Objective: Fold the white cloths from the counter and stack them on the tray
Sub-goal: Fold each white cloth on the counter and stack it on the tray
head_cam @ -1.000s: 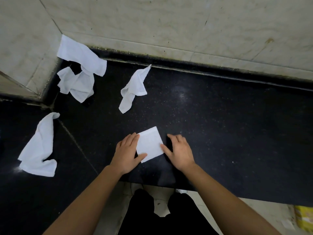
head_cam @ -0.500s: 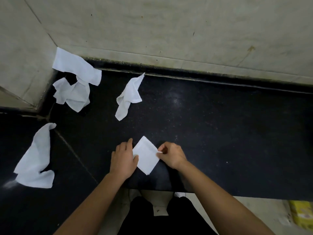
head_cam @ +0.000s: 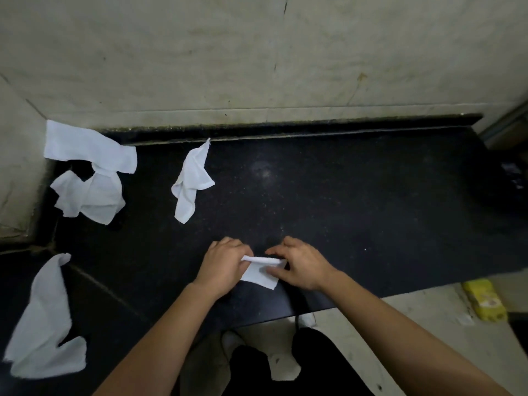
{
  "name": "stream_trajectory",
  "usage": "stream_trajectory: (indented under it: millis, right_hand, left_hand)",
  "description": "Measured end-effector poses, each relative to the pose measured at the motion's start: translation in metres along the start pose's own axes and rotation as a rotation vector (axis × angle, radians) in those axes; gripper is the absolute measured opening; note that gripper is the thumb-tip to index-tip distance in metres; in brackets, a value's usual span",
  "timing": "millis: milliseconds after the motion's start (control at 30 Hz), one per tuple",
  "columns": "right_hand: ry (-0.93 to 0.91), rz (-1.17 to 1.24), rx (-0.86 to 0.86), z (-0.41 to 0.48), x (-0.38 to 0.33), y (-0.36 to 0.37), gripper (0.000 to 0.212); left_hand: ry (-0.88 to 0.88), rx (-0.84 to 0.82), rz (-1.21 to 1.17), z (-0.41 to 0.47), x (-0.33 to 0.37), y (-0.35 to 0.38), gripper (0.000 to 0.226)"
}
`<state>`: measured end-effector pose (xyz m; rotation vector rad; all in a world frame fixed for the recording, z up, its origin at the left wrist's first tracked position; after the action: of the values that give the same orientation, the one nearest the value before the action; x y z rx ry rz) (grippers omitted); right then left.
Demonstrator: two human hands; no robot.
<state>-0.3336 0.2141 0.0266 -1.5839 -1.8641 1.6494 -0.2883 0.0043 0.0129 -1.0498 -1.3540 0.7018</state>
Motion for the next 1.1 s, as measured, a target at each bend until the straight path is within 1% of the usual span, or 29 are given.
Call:
stream_trajectory:
  millis: [67, 167, 267, 333, 400, 500, 667, 733, 833, 900, 967, 1000, 1033, 1100]
  right_hand:
    - [-0.044, 0.006, 0.016, -0.001, -0.004, 0.007, 0.033]
    - [-0.041, -0.024, 0.048, -0.008, -0.003, 0.009, 0.032]
    - [0.005, -0.041, 0.063, -0.030, 0.008, 0.000, 0.034]
    - [0.038, -0.023, 0.097, -0.050, 0.019, -0.009, 0.034]
    - [0.082, 0.016, 0.160, -0.074, 0.033, -0.019, 0.034]
    - [0.099, 0.019, 0.232, -0.101, 0.051, -0.039, 0.034]
    - [0.094, 0.022, 0.383, -0.160, 0.080, -0.081, 0.034]
    - [0.106, 0.067, 0.464, -0.193, 0.092, -0.095, 0.031]
    - [0.130, 0.260, 0.618, -0.251, 0.117, -0.112, 0.023]
    - [0.163, 0.488, 0.757, -0.308, 0.145, -0.118, 0.018]
    - [0.173, 0.719, 0.890, -0.348, 0.163, -0.126, 0.024]
    - [0.174, 0.841, 0.947, -0.375, 0.174, -0.130, 0.024]
    - [0.153, 0.960, 0.986, -0.402, 0.185, -0.132, 0.021]
    - [0.140, 1.098, 1.007, -0.439, 0.205, -0.133, 0.021]
  left_hand:
    - [0.052, 0.023, -0.003, -0.003, -0.002, 0.000, 0.008]
    - [0.105, 0.040, -0.058, -0.007, -0.006, -0.001, 0.011]
    - [0.078, -0.049, -0.236, -0.005, 0.002, -0.003, 0.010]
    - [0.085, -0.082, -0.282, 0.003, 0.016, -0.008, 0.009]
    - [0.109, -0.107, -0.291, 0.014, 0.041, -0.015, 0.007]
    - [0.145, -0.130, -0.266, 0.027, 0.081, -0.027, 0.011]
    - [0.190, -0.081, -0.303, 0.041, 0.154, -0.049, 0.021]
    - [0.214, -0.062, -0.337, 0.044, 0.195, -0.055, 0.020]
    - [0.228, -0.055, -0.437, 0.043, 0.268, -0.056, 0.012]
    - [0.251, -0.068, -0.518, 0.041, 0.332, -0.042, 0.009]
    - [0.246, -0.099, -0.661, 0.041, 0.377, -0.033, 0.003]
    - [0.249, -0.113, -0.734, 0.040, 0.407, -0.024, 0.004]
    - [0.249, -0.121, -0.804, 0.040, 0.438, -0.012, 0.006]
    - [0.232, -0.144, -0.928, 0.036, 0.489, 0.007, 0.008]
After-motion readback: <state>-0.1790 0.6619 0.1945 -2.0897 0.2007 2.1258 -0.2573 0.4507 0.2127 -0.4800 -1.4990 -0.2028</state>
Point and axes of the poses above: each hand's wrist, its own z-axis towards the middle knuckle, its own y-axis out of the palm, x = y × z, the point moved 1 cm from there along z, towards the middle knuckle, and after that the axes turned 4 degrees about z, right-handed, at the moved point
